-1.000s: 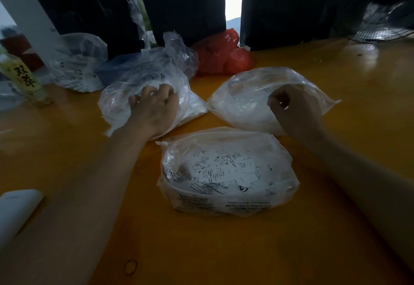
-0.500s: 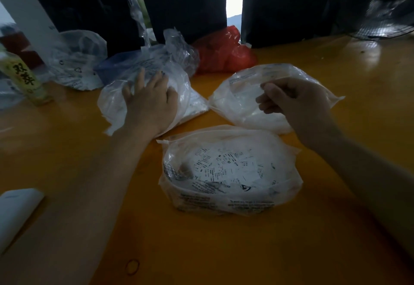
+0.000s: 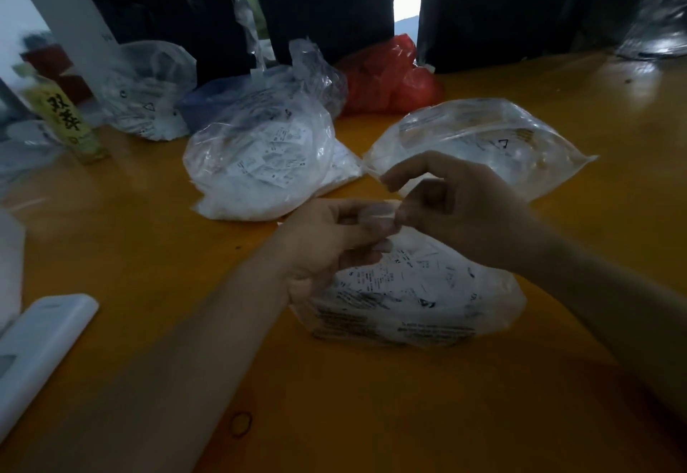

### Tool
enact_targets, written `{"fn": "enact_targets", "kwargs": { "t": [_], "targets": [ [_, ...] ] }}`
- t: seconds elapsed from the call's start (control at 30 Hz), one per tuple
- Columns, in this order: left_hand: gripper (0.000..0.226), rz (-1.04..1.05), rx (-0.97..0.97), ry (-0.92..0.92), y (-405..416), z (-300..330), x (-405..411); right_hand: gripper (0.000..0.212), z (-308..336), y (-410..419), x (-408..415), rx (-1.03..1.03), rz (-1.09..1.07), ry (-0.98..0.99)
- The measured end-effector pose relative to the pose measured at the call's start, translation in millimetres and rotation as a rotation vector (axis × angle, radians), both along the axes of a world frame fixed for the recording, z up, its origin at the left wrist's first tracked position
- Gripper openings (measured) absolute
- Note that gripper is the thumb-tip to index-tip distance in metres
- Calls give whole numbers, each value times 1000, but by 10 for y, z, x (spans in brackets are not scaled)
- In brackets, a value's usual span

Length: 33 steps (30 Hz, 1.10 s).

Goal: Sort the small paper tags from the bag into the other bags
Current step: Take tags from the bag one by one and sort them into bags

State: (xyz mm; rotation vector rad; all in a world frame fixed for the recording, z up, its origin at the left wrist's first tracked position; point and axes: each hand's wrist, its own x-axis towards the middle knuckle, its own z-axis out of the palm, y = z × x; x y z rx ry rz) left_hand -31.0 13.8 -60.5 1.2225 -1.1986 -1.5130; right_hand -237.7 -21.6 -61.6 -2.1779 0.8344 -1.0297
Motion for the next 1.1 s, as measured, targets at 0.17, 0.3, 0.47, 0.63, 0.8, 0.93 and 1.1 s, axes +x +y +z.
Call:
{"fn": "enact_targets", "kwargs": {
  "t": [0.17, 0.3, 0.47, 0.63, 0.8, 0.93, 1.1],
  "targets": [
    [22, 197, -26, 122, -26, -2, 103, 26, -24, 10, 46, -107, -152, 108],
    [13, 268, -15, 324, -27, -50, 116, 42, -78, -14, 48, -187, -18, 715],
    [19, 294, -28, 445, -40, -115, 94, 19, -115, -60, 51, -180, -2, 703],
    [32, 331, -76, 483, -54, -163, 45, 10, -49, -81, -77, -5, 12, 474],
    [39, 320, -87, 444, -45, -222, -14, 7, -15, -142, -168, 232, -72, 141],
    [37, 304, -73, 481, -47, -233, -4, 8, 3, -164, -175, 58, -333, -54],
    [37, 284, -71, 468, -55, -257, 1, 7, 42, -121, -146, -190, -360, -80]
  ]
}}
